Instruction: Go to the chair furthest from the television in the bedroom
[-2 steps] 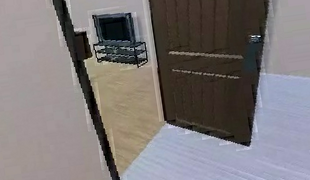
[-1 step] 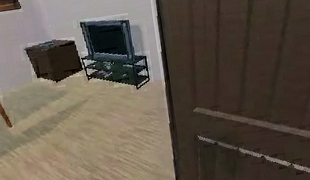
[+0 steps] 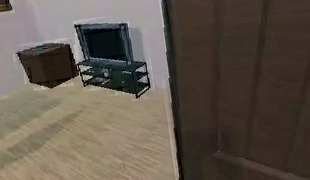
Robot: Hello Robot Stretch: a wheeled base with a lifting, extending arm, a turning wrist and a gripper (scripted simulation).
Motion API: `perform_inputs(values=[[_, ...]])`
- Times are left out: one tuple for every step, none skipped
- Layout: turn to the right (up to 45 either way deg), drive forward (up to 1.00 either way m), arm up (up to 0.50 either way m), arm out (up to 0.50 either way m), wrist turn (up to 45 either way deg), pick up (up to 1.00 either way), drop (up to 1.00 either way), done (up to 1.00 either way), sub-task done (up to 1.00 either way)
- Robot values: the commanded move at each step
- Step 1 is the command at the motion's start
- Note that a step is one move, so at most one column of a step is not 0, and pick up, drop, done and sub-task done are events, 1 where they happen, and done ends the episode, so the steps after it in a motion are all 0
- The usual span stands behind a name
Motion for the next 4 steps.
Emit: perform_inputs(values=[[-30.0,0.00,0.00,0.00,0.0,0.00,0.00,0.00,0.00],[0.0,0.45,0.00,0.00,0.0,0.00,0.00,0.00,0.00],[-30.0,0.00,0.00,0.00,0.0,0.00,0.00,0.00,0.00],[0.0,1.00,0.00,0.00,0.0,0.00,0.00,0.00,0.00]])
